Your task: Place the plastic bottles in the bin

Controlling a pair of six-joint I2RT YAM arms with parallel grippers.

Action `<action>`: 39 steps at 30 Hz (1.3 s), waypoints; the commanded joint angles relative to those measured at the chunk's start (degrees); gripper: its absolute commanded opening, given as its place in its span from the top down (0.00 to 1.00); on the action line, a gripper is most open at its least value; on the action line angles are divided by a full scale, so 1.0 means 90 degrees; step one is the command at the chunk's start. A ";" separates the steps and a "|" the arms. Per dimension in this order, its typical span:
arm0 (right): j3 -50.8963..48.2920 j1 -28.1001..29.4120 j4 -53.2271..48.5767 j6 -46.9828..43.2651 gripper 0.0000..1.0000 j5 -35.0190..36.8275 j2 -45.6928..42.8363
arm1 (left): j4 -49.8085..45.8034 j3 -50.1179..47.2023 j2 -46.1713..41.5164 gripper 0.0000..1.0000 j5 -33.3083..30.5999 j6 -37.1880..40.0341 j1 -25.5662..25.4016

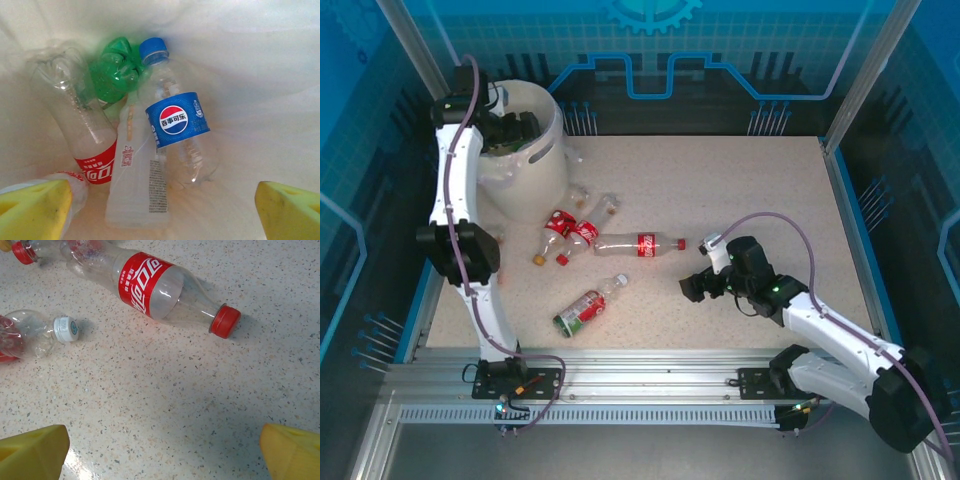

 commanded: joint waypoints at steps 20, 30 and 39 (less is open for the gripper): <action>0.1859 -0.0739 -0.0447 -0.4130 0.00 -0.0814 0.2338 | 0.3037 -0.6785 -0.5795 0.02 -0.0736 -0.1749 -0.2879; 0.3364 -0.0678 -0.0992 -0.6070 0.00 -0.1296 0.4060 | 0.5253 -0.9460 -0.6297 0.01 -0.0850 -0.4127 -0.4338; 0.4287 -0.0275 -0.1247 -0.6627 0.00 -0.1381 0.5383 | 0.6593 -1.0628 -0.6371 0.01 -0.0835 -0.5710 -0.4412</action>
